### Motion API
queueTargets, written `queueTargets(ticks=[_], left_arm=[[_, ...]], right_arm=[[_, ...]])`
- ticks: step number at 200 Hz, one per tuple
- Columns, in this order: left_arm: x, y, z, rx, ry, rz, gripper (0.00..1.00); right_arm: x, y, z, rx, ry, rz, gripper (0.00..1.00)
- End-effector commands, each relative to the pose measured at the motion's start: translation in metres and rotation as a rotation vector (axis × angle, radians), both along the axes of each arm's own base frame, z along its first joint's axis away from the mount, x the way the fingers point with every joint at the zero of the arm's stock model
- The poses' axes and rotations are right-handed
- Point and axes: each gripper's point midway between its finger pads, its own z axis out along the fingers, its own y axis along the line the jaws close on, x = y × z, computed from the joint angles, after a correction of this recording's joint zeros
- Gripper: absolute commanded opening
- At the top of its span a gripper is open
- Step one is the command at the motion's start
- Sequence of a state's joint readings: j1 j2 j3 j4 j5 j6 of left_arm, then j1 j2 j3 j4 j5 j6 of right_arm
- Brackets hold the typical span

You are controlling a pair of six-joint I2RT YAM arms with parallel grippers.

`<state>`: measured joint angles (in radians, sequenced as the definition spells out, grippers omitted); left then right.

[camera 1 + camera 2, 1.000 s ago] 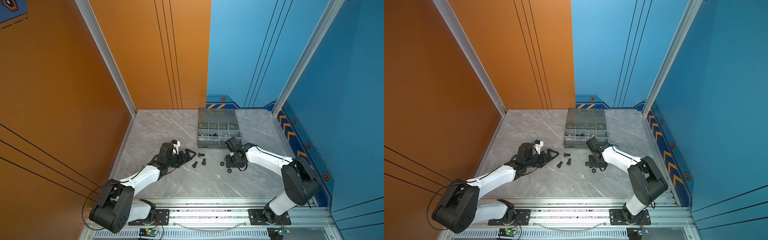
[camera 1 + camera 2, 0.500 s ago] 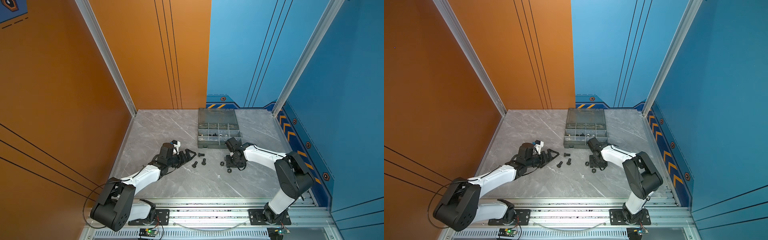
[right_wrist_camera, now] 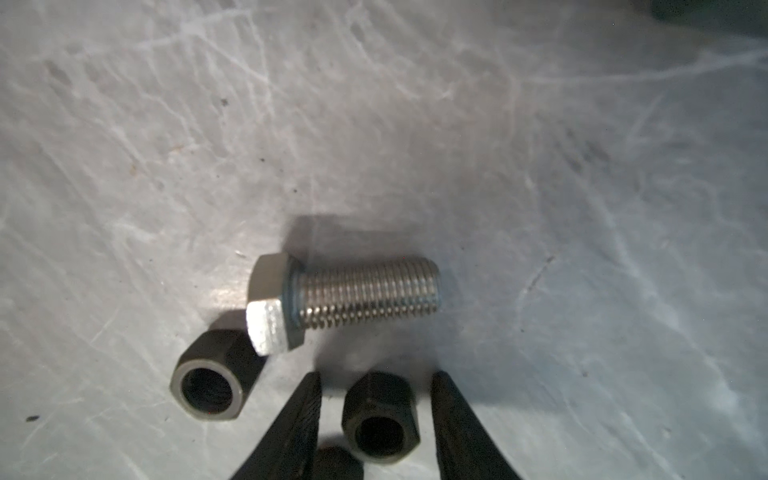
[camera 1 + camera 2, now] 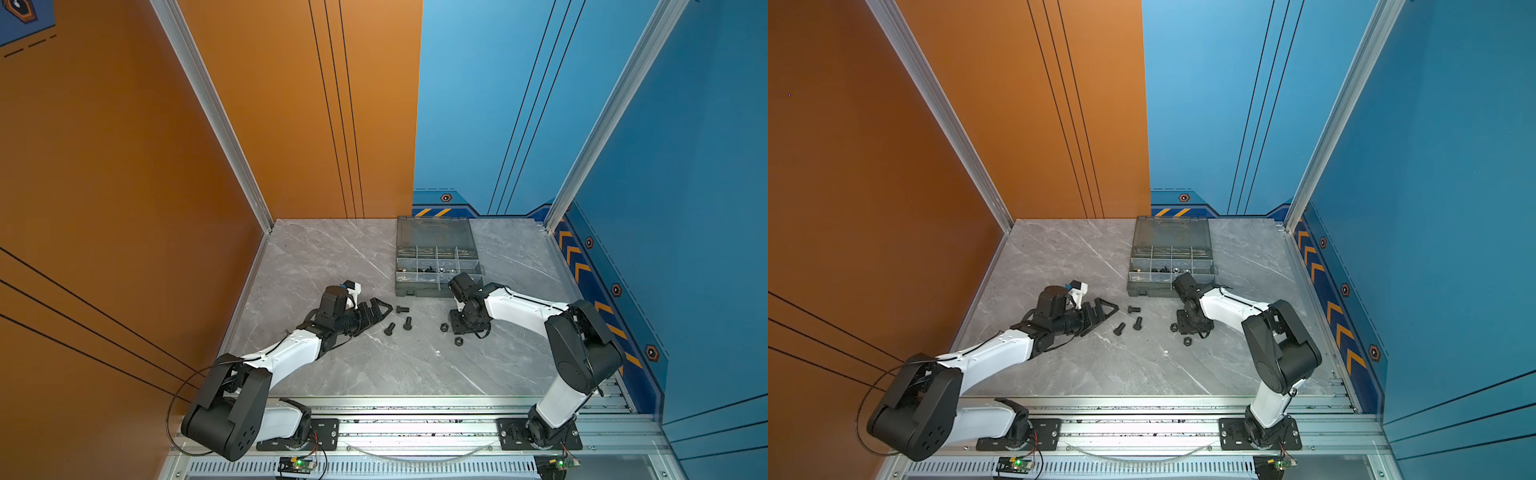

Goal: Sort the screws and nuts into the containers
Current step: 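Lower the right gripper around a black hex nut beside the silver bolt, then close the right gripper on the black hex nut and lift it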

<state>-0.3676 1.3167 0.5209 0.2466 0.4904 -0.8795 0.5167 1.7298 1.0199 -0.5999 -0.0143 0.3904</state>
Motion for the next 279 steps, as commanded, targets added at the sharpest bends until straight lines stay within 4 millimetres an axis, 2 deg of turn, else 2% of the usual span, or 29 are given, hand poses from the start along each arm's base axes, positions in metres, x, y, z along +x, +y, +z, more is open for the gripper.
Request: queueTargets(ticks=[1,87,143,201,247,279], left_arm=[[-0.001,-0.002,-0.002,0.003,-0.01,-0.014,0.98],[-0.001,-0.001,-0.001,0.005,-0.009,-0.01,0.98],[-0.002,0.0,0.0,0.003,-0.014,-0.01,0.98],[-0.004,0.0,-0.001,0.005,-0.011,-0.008,0.98],[-0.004,0.0,0.001,0.004,-0.016,-0.008,0.98],[-0.003,0.0,0.002,0.004,-0.018,-0.012,0.98]], right_arm=[[-0.021,-0.003,-0.021,-0.029,0.119,0.061,0.45],[-0.036,0.0,-0.022,-0.02,0.162,0.107,0.44],[-0.047,-0.006,-0.027,-0.04,0.185,0.116,0.44],[-0.049,-0.008,-0.023,-0.036,0.18,0.133,0.45],[-0.051,-0.011,-0.027,-0.049,0.191,0.136,0.41],[-0.051,-0.012,-0.029,-0.054,0.19,0.127,0.31]])
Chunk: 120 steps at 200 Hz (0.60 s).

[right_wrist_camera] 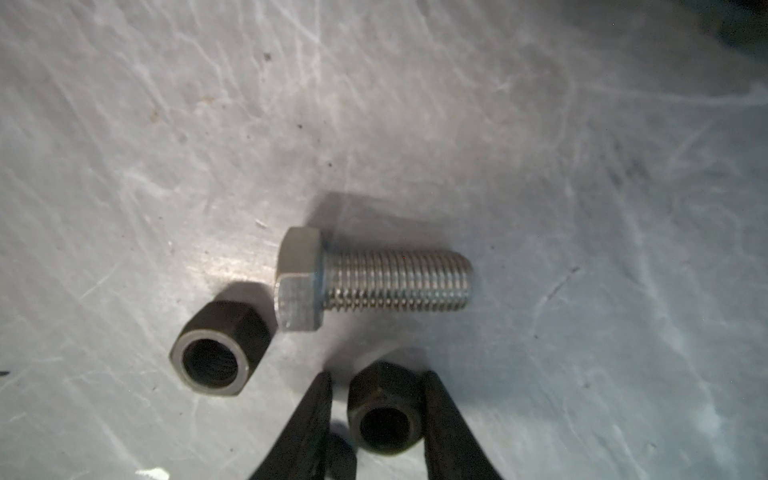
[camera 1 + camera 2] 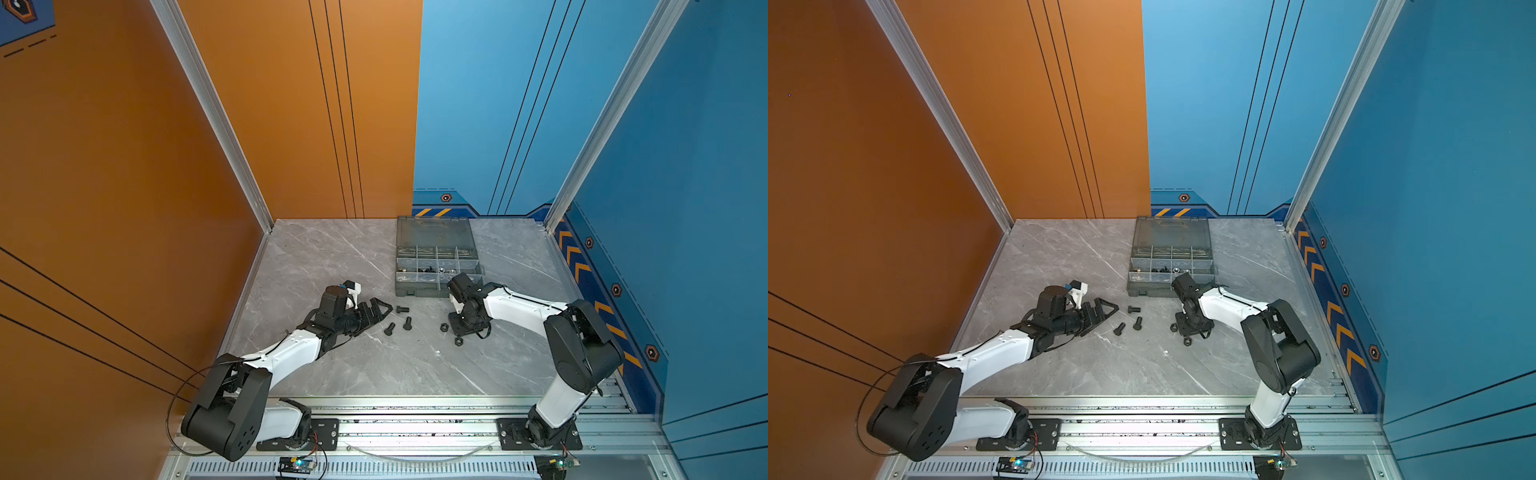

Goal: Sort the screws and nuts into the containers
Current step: 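Close the right gripper on the black hex nut and lift it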

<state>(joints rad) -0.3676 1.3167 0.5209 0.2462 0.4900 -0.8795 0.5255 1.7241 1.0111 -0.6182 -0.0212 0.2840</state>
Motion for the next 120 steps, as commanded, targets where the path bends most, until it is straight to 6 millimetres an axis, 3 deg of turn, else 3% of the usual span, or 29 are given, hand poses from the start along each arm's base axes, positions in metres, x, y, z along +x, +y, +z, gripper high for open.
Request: queueTargets(ticks=[1,29,47,81,120], left_arm=[[-0.003,0.0,0.002,0.003,-0.019,-0.012,0.98],[-0.005,0.001,0.001,0.005,-0.018,-0.01,0.98],[-0.005,0.002,0.001,0.004,-0.018,-0.009,0.98],[-0.005,0.002,0.001,0.004,-0.02,-0.009,0.98],[-0.003,0.003,0.0,0.008,-0.018,-0.01,0.98]], right_arm=[[-0.043,-0.012,-0.027,-0.042,0.172,0.012,0.31],[-0.041,-0.01,-0.023,-0.025,0.162,0.007,0.13],[-0.038,-0.009,-0.018,-0.005,0.148,0.002,0.07],[-0.023,-0.001,0.008,0.087,0.083,-0.01,0.04],[0.011,0.0,0.044,0.205,0.003,-0.043,0.03]])
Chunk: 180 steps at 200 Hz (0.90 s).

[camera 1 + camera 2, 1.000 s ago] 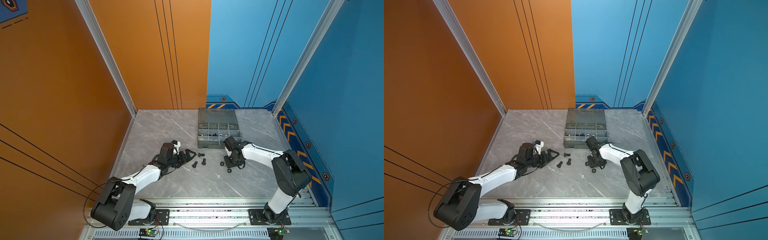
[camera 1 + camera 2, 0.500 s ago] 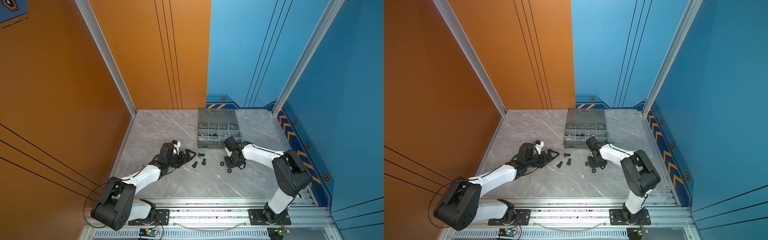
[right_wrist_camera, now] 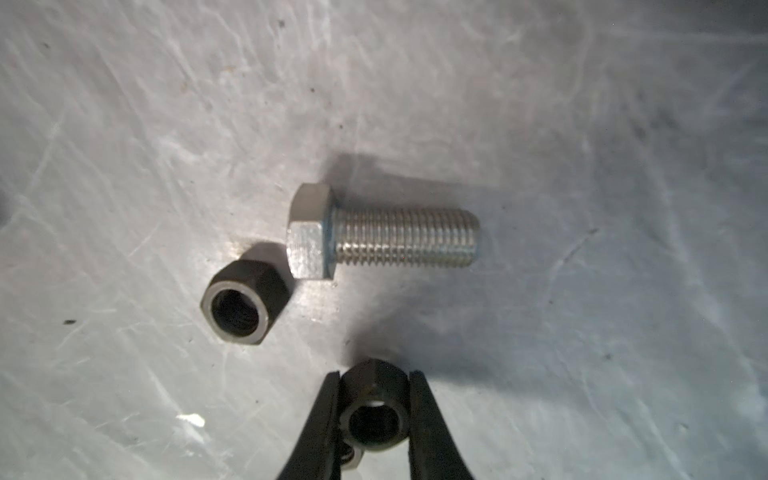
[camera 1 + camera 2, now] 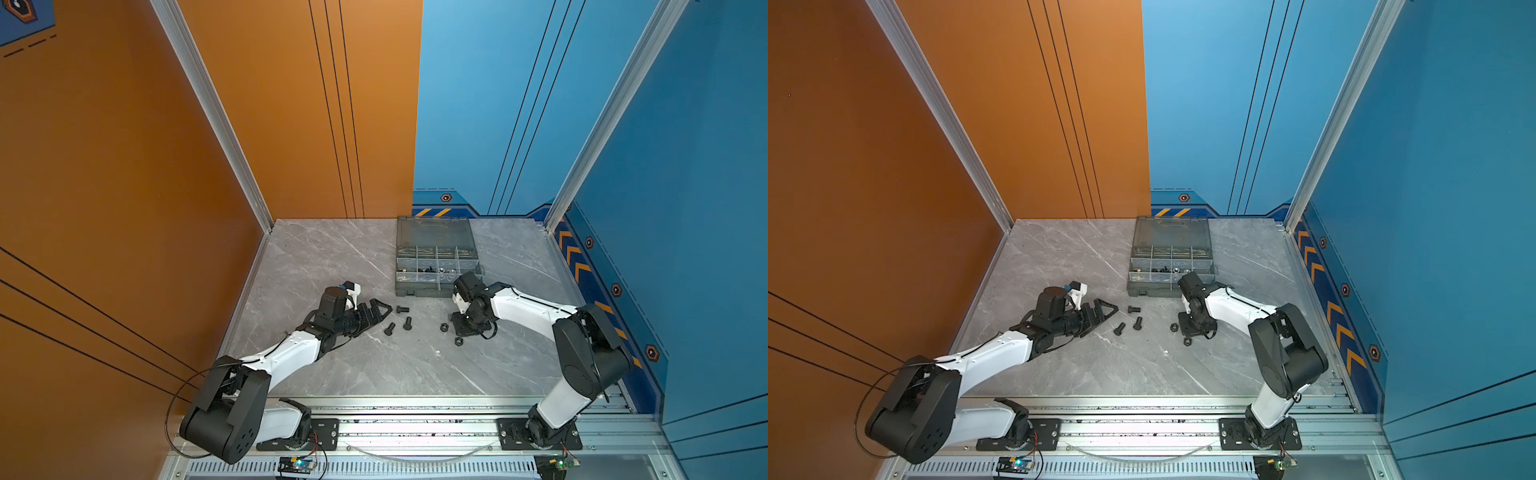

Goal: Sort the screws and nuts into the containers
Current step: 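Close the right gripper on the black hex nut and lift it, then carry the black nut with the right gripper over an empty organizer compartment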

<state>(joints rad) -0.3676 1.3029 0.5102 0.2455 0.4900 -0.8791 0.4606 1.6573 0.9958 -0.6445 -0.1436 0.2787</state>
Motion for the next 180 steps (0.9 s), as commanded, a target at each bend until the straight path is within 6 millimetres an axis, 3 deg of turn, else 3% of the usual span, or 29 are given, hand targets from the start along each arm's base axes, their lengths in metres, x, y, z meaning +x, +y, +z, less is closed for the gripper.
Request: queueTargets(ticks=[1,49,77,131,180], left_arm=[[-0.001,0.002,0.0,0.008,-0.014,-0.009,0.98],[0.002,0.0,0.001,0.004,-0.012,-0.017,0.98],[0.003,-0.002,0.005,-0.005,-0.017,-0.023,0.98],[0.002,0.0,0.006,-0.001,-0.015,-0.018,0.98],[0.004,0.0,0.008,0.002,-0.016,-0.013,0.98]], right_arm=[[0.017,0.002,0.03,0.089,-0.037,-0.009,0.03],[0.085,-0.005,0.078,0.136,-0.165,-0.056,0.04],[0.128,-0.012,0.094,0.12,-0.209,-0.09,0.04],[0.186,-0.029,0.083,0.09,-0.215,-0.167,0.04],[0.2,-0.048,0.071,0.039,-0.202,-0.202,0.04]])
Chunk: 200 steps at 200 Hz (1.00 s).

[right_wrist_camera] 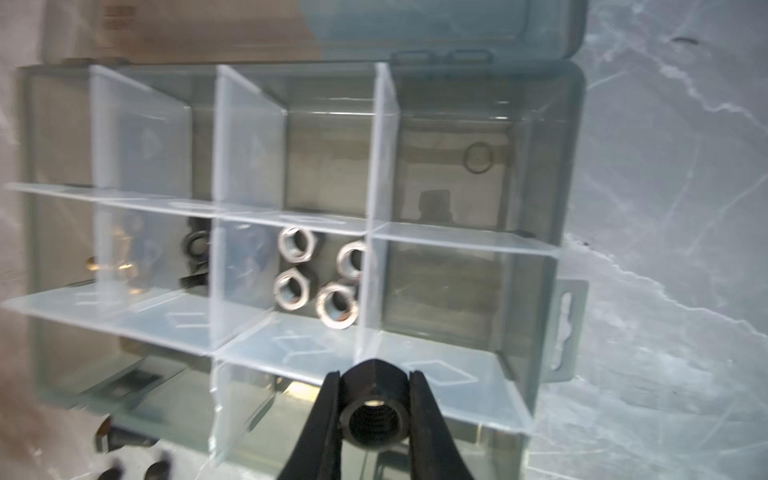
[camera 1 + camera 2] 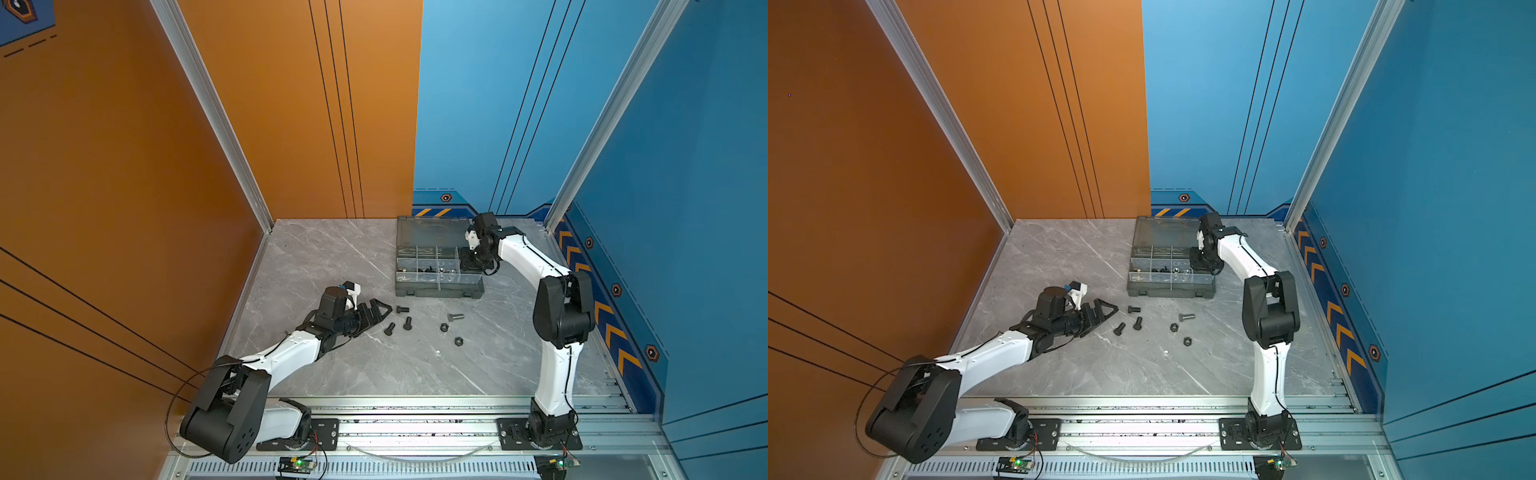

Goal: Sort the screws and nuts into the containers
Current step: 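Carry the black nut with the right gripper over an empty organizer compartment, then open the right gripper to drop the black nut into the compartment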

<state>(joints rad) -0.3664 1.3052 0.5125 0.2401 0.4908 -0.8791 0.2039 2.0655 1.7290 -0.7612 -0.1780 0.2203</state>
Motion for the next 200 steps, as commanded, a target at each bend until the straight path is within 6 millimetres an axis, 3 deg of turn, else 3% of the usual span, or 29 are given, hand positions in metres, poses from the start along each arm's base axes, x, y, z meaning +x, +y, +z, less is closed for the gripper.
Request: queueTargets(ticks=[1,10,43,71,117,119,166,183,200], left_arm=[[0.004,-0.001,0.009,-0.001,-0.023,-0.014,0.98],[0.004,-0.001,0.009,0.0,-0.021,-0.014,0.98],[0.007,-0.002,0.008,0.003,-0.019,-0.014,0.98],[0.009,-0.006,0.008,0.002,-0.012,-0.026,0.98],[0.011,-0.012,0.006,0.006,-0.009,-0.039,0.98],[0.012,-0.013,0.006,0.006,-0.01,-0.039,0.98],[0.016,-0.018,0.005,0.002,-0.01,-0.05,0.98],[0.016,-0.02,0.006,0.0,-0.013,-0.055,0.98],[0.016,-0.021,0.004,0.001,-0.012,-0.055,0.98]], right_arm=[[0.002,-0.013,0.008,-0.045,0.0,-0.017,0.04],[0.001,-0.015,-0.007,-0.059,0.03,-0.016,0.05],[0.001,-0.02,-0.017,-0.093,0.052,-0.011,0.12],[0.0,-0.021,-0.023,-0.103,0.066,-0.01,0.3],[-0.012,-0.016,-0.011,-0.108,0.055,0.042,0.43],[-0.012,-0.015,0.0,-0.105,0.032,0.042,0.43],[-0.054,-0.006,0.039,-0.115,-0.031,0.102,0.47],[-0.076,0.004,0.045,-0.106,-0.042,0.129,0.48],[-0.102,0.015,0.038,-0.093,-0.025,0.159,0.49]])
